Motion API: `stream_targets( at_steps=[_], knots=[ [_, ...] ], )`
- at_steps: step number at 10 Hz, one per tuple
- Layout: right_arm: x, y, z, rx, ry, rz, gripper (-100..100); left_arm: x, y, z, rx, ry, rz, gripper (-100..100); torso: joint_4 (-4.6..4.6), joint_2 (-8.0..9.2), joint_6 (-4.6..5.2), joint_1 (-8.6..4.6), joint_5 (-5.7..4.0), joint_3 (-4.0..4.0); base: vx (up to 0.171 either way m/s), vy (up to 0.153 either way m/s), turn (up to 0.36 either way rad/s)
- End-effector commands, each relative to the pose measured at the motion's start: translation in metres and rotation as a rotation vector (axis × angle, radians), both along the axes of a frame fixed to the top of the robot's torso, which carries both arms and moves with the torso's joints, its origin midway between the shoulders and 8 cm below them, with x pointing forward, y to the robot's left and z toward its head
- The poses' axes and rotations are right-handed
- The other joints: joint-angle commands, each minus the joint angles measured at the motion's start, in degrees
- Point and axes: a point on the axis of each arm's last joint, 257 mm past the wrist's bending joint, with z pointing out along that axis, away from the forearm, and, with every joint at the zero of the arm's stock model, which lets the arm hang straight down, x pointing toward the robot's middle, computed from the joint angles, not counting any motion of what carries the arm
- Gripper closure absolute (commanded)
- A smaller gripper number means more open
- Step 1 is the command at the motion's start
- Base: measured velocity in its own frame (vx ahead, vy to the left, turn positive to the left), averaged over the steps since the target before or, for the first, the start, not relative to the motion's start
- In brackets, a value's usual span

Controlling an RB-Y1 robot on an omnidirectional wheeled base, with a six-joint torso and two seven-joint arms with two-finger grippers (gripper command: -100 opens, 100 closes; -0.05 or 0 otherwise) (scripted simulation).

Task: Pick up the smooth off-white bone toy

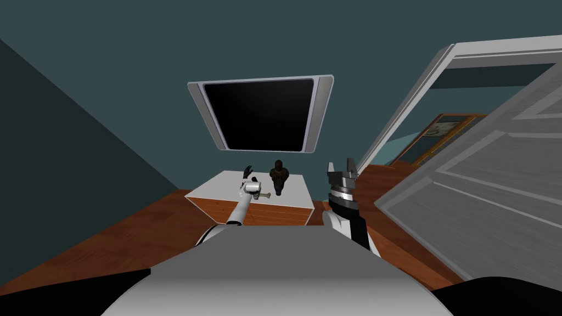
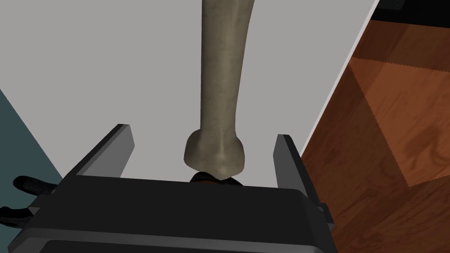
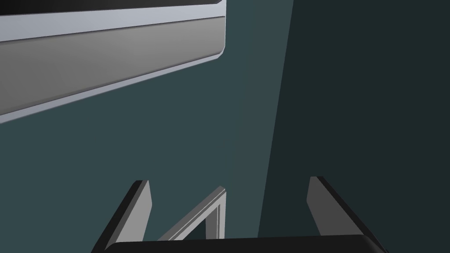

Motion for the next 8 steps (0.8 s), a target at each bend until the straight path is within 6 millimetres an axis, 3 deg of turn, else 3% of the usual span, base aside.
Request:
stream_targets(
  at_steps=[1, 2, 3, 6, 7, 8],
  knots=[
    [0.000, 0.000, 0.000, 0.000, 0.000, 0.000, 0, 0.000, 0.000, 0.000, 0.000, 0.000, 0.000, -100, 0.00, 0.00, 0.00, 0.00, 0.00, 0.00, 0.030, 0.000, -0.014],
    [0.000, 0.000, 0.000, 0.000, 0.000, 0.000, 0, -0.001, -0.002, -0.001, -0.003, 0.006, -0.001, 0, 0.02, 0.09, -0.03, 0.02, -0.01, 0.05, 0.005, -0.001, 0.003],
    [0.000, 0.000, 0.000, 0.000, 0.000, 0.000, 0, -0.004, -0.002, -0.010, -0.003, 0.005, -0.002, -100, 0.04, 0.18, -0.02, 0.03, 0.00, 0.10, 0.025, 0.004, -0.001],
    [0.000, 0.000, 0.000, 0.000, 0.000, 0.000, 0, -0.006, -0.001, -0.018, -0.003, 0.006, -0.002, -100, 0.02, 0.08, -0.03, 0.04, 0.00, 0.04, 0.031, 0.002, -0.005],
    [0.000, 0.000, 0.000, 0.000, 0.000, 0.000, 0, -0.006, -0.001, -0.018, -0.003, 0.004, -0.002, 100, 0.04, 0.19, -0.02, 0.04, 0.00, 0.11, 0.000, 0.000, 0.000],
    [0.000, 0.000, 0.000, 0.000, 0.000, 0.000, 0, -0.006, -0.001, -0.018, -0.003, 0.004, -0.002, 100, 0.05, 0.23, -0.02, 0.04, 0.00, 0.13, 0.000, 0.000, 0.000]
  ],
)
